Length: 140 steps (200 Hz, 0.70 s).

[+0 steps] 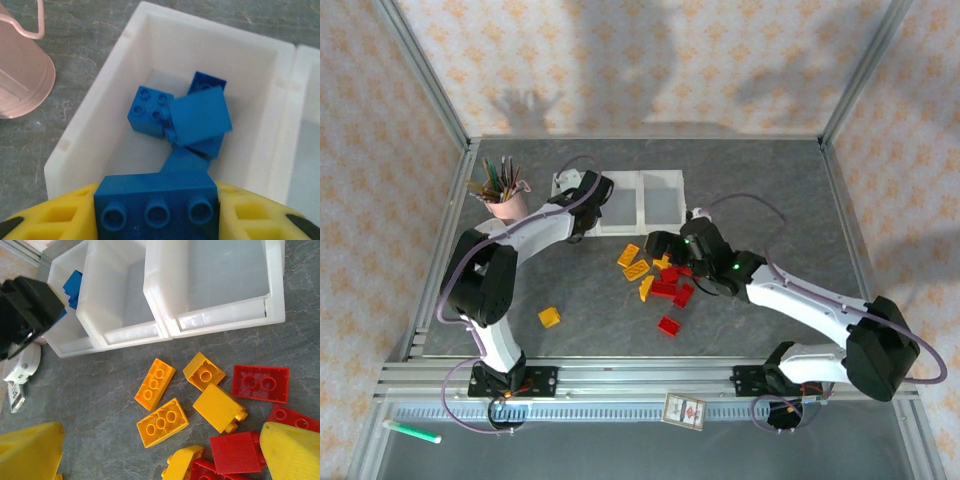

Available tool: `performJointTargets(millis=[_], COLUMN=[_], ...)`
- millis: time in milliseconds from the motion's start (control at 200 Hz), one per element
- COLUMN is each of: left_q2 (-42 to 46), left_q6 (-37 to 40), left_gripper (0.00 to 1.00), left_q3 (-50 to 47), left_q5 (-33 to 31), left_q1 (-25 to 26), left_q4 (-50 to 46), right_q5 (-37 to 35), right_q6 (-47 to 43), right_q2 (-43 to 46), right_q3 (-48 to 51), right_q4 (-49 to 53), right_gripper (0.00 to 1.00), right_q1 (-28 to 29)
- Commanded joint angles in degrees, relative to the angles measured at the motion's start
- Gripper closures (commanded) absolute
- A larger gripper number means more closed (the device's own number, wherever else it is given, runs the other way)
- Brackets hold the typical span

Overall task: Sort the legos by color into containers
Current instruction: Place the lego in the container.

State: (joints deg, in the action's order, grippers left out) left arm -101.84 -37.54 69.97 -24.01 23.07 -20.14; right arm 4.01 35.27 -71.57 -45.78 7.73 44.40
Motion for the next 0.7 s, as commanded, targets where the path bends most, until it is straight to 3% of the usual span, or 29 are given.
performJointTargets(millis=[0,290,425,696], left_q2=[-1.15,1.56,4.26,16.31], left_q6=[1.93,2.88,3.13,5.22], left_gripper=[0.46,0.28,0.28,0.28], left_q3=[2.14,2.07,2.59,-7.29], left_q5=[-0.28,2.21,5.16,13.44], left_q1=[-1.18,-1.58,-1.38,3.79], left_q4=[1.46,0.53,-1.80,-0.63], right_q5=[-1.20,-0.59,-0.76,-0.86], right_q6=[-1.77,-3.47,-3.94,-4.98], right_q2=[-0.91,-3.25,-3.84,-2.16], right_q3=[-2.12,-5.12,-6.03,-3.21], right_q4=[0.11,3.73,5.44,6.88], right_gripper=[0.00,0.00,0.00,0.00], right_q1=[-0.41,-0.41,-0.28,-0.37])
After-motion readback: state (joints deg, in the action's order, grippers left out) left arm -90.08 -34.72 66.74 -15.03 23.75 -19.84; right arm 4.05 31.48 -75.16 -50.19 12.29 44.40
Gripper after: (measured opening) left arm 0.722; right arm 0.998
